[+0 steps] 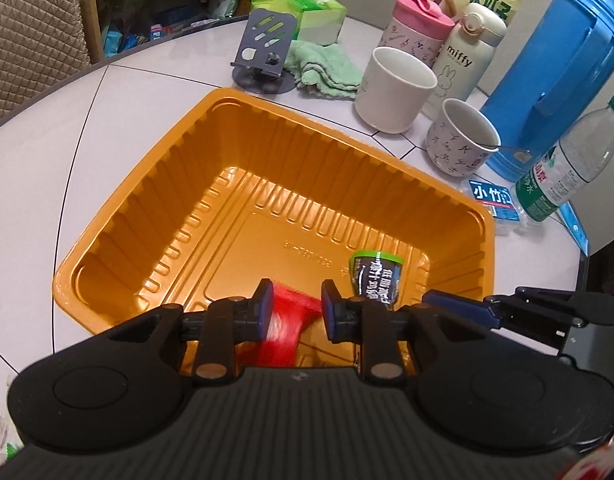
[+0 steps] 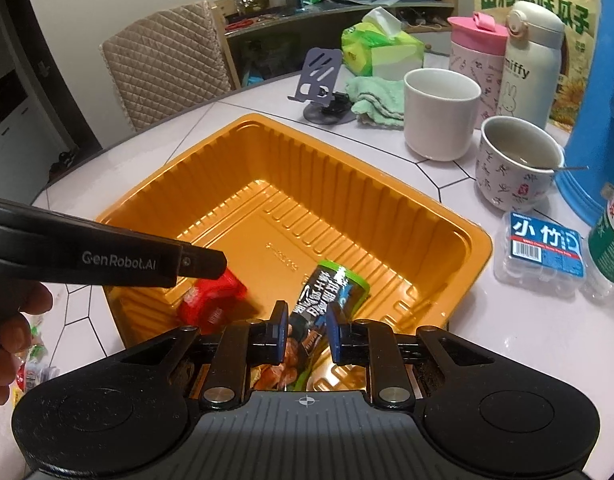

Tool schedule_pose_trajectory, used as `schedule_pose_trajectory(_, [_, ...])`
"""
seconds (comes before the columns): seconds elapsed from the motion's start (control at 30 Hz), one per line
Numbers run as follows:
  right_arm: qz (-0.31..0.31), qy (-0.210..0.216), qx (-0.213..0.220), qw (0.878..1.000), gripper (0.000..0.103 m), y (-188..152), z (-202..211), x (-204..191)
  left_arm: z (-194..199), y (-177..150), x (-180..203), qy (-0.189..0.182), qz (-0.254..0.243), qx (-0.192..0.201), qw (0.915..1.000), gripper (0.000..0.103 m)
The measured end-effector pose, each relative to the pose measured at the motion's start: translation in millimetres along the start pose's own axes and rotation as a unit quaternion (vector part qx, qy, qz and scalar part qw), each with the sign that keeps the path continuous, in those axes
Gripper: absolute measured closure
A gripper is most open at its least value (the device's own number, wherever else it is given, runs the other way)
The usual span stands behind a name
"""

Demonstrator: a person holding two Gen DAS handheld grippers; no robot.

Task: Organize snacks
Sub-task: 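Carry both packets over the orange tray and open both tools to drop them, then move both open tools back toward the remaining snack pile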

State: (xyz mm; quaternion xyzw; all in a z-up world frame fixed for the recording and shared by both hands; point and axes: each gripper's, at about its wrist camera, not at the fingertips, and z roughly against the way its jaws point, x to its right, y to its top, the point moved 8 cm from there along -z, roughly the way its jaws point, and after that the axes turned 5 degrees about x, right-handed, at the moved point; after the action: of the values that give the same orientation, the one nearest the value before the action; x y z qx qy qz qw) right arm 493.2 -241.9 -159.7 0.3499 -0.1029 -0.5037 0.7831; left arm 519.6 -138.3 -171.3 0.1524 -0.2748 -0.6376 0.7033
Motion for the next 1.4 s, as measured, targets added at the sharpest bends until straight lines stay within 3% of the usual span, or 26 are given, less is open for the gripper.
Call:
schedule_pose_trajectory(0.13, [-0.006,0.002,0.003,1.0,0.081,-1,8,1,6,-4,0,-0.002,0.002,0.0,1.0,0.077])
schedule_pose_trajectory(0.23, [-0.011,0.002,0.005,1.0,0.081,-3,15,-1,17,-5,-2,-0.002,0.004,0.009,0.9999,0.069])
schedule_pose_trajectory(0.57, [-0.035,0.01,0.022,0.999,0.08,-12,48,-16,80,-22,-18,-0.004,0.02,0.043,0.9989,0.054])
schedule_pose_trajectory(0.63, [-0.039,0.012,0.027,0.999,0.077,-14,57,-19,93,-27,-22,-0.001,0.02,0.049,0.9986,0.053])
schedule_pose_trajectory(0.8, [-0.044,0.014,0.059,0.997,0.04,-19,85,-31,124,-45,-34,0.002,0.035,0.059,0.9977,0.052])
schedule_pose_trajectory(1.1, [-0.04,0.031,0.078,0.996,0.036,-35,123,-68,175,-84,-58,0.019,0.041,0.073,0.9963,0.052])
schedule_pose_trajectory(1.4, [-0.03,0.046,0.059,0.997,0.035,-67,141,-118,231,-128,-93,0.046,0.043,0.082,0.9947,0.052])
